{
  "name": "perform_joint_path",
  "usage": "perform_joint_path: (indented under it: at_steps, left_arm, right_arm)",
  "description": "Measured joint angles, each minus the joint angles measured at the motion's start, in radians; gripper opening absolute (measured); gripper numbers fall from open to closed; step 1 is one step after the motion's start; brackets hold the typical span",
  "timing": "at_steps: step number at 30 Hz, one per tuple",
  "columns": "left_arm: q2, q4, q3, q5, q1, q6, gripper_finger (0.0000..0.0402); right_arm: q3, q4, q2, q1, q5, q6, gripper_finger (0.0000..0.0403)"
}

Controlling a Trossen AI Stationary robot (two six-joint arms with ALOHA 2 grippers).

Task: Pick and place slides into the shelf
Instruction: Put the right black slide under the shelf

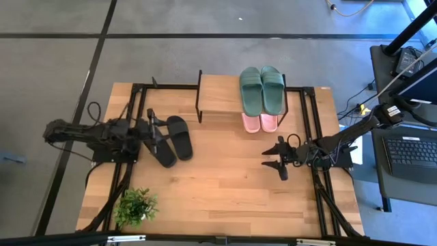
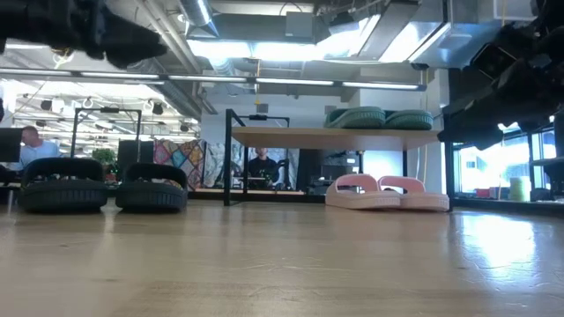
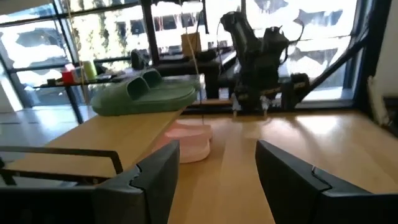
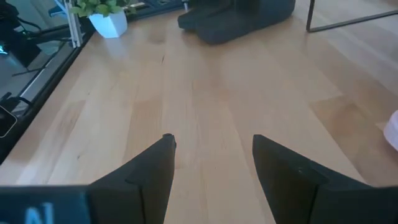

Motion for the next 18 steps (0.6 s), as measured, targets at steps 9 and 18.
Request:
perform_joint_path:
  at_steps: [9,18]
  left_arm:
    - [0.497,-0.399,0.329,-0.297,-0.13,-0.117,0.0204]
    - [0.919,-0.629,0.485,-0.441,-0.182,-0.292,0.0204]
  right_arm:
    - [0.0,0.0,0.0,0.0,0.002,-0.003,0.0215]
    - [0.001,-0.001,0.0,0.0,0.002,-0.057,0.0215]
